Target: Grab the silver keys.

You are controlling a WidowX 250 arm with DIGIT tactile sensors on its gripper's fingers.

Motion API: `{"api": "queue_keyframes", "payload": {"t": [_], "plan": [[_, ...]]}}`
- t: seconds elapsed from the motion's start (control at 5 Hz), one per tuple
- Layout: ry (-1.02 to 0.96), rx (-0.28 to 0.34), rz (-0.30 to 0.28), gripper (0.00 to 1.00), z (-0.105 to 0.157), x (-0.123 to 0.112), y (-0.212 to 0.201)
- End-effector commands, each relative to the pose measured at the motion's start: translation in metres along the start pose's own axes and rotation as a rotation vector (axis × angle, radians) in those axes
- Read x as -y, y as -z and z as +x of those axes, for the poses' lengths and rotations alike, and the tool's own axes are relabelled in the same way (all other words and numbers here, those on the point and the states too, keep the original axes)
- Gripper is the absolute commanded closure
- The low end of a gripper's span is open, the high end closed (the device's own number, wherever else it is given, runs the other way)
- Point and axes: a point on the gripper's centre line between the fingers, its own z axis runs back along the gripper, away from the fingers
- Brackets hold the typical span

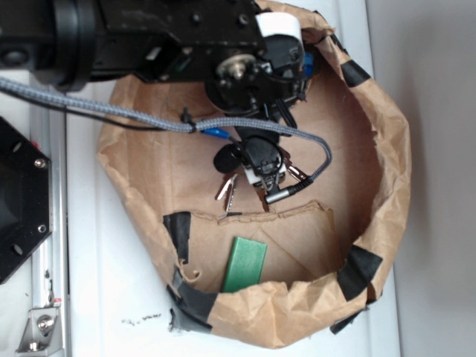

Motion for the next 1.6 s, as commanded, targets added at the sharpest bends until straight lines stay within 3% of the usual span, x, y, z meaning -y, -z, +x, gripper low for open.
{"api": "queue_keyframes", "payload": {"t": [0.0,0.4,0.6,0.8,1.4], "plan": [[-0.019,0.029,-0.068,0.00,0.009,0.000,-0.006],[0.008,0.032,-0.061,0.00,0.014,0.019,0.003],[0.008,0.024,-0.036,0.00,0.012,0.014,0.010],[-0.014,0.045,-0.015,1.00,0.008,0.010,0.011],[-0.005,0.031,-0.016,1.00,0.002,0.006,0.012]]}}
